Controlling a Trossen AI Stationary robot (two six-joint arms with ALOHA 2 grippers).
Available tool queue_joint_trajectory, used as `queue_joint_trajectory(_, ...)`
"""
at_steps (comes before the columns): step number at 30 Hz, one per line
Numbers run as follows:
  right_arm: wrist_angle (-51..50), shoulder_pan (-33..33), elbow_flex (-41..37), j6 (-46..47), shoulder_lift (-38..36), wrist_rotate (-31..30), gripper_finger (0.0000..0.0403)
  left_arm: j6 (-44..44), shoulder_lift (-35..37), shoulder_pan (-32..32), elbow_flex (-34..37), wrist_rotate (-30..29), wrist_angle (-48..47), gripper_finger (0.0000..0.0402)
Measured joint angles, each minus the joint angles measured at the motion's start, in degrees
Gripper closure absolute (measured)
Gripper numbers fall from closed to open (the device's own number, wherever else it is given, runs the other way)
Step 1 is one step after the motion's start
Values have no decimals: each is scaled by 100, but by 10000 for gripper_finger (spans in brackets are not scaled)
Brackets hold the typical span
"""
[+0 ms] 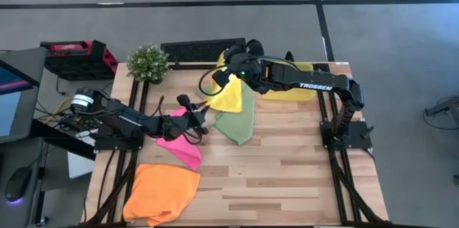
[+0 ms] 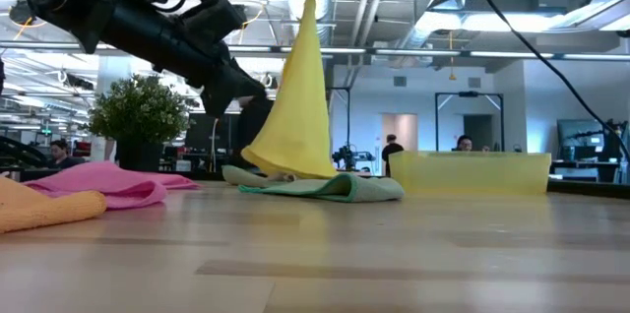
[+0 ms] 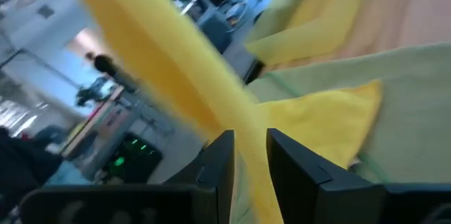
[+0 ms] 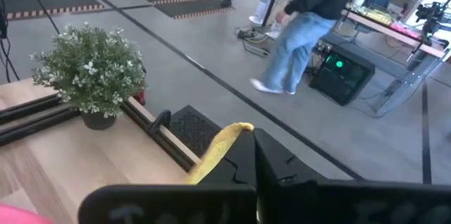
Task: Fold microfiber towels
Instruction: Fold the yellow towel
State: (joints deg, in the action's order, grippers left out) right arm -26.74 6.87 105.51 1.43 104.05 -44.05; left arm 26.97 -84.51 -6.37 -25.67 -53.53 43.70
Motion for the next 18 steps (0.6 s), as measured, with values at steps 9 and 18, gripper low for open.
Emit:
queue_joint_trajectory(9,-2,-11,0,-127,0,45,396,-1152,5,190,0,140,67,329)
queue_joint_trajectory(18,-2,-28,0,-187,0,48,396,-1781,9,841,0,345,112,319)
